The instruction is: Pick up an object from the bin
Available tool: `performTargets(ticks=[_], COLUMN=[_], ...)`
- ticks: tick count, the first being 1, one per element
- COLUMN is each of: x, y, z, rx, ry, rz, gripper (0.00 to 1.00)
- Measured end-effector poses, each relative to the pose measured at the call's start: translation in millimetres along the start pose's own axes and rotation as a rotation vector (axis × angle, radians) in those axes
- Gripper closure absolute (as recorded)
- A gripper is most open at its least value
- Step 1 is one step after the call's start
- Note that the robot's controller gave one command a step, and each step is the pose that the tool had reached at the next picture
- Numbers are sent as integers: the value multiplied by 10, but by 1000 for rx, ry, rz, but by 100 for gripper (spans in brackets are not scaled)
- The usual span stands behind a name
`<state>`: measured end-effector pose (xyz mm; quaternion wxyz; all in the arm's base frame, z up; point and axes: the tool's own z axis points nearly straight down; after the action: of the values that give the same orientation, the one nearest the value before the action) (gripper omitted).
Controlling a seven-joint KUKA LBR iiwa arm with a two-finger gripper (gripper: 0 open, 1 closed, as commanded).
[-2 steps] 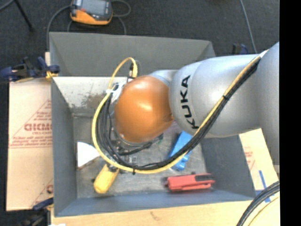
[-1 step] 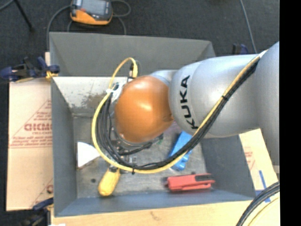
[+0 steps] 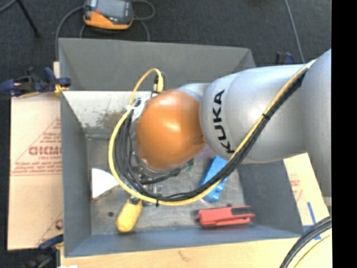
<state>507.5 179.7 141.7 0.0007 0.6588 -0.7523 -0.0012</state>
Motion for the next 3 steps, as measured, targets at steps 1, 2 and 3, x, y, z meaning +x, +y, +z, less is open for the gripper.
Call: performTargets(ticks=[1, 2, 3], x=[0, 1, 285], y=[0, 1, 66], z=[0, 0, 668], rx=[0, -1, 10], ry=[0, 1, -6], rz=[1, 1, -317], gripper=[0, 0, 100])
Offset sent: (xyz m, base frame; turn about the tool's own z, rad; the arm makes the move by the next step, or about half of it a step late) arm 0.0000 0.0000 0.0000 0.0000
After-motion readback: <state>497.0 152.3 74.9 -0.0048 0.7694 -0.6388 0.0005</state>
